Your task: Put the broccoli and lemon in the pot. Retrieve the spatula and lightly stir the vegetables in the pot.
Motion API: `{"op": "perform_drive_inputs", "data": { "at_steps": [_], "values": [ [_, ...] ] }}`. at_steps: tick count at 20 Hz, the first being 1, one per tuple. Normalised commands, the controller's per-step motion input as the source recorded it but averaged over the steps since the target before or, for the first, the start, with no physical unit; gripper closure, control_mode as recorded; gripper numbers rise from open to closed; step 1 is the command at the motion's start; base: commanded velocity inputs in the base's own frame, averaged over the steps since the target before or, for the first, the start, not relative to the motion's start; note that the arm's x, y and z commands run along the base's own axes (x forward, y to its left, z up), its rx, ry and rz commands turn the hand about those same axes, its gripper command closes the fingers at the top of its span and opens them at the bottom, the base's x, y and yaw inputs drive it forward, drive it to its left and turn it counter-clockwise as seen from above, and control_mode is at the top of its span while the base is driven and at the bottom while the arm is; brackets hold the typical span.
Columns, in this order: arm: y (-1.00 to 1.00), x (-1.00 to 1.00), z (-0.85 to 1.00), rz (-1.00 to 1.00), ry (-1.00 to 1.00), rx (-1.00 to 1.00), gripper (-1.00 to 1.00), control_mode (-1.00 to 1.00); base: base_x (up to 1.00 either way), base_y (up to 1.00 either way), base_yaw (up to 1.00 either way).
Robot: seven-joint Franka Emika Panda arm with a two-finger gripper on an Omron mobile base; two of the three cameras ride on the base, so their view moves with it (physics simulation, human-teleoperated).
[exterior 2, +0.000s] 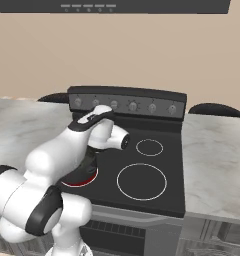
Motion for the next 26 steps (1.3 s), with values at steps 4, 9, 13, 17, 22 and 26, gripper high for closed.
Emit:
{"op": "perform_drive_inputs", "data": {
  "at_steps": [4, 9, 13, 17, 22, 26],
  "values": [
    [0.05, 0.01, -0.21, 0.0, 0.0, 0.0, 1.0, -1.0, 0.0, 0.0, 0.0],
    [0.0, 0.0, -0.21, 0.0, 0.0, 0.0, 1.0, -1.0, 0.0, 0.0, 0.0],
    [0.0, 0.01, -0.1, 0.0, -0.01, 0.0, 1.0, -1.0, 0.0, 0.0, 0.0],
    [0.16, 0.08, -0.03, 0.0, -0.08, 0.0, 1.0, -1.0, 0.0, 0.0, 0.0],
    [0.44, 0.18, 0.0, 0.0, -0.15, 0.02, 1.0, -1.0, 0.0, 0.0, 0.0],
    [0.47, 0.2, 0.0, 0.0, -0.16, 0.02, 1.0, -1.0, 0.0, 0.0, 0.0]
  ]
}}
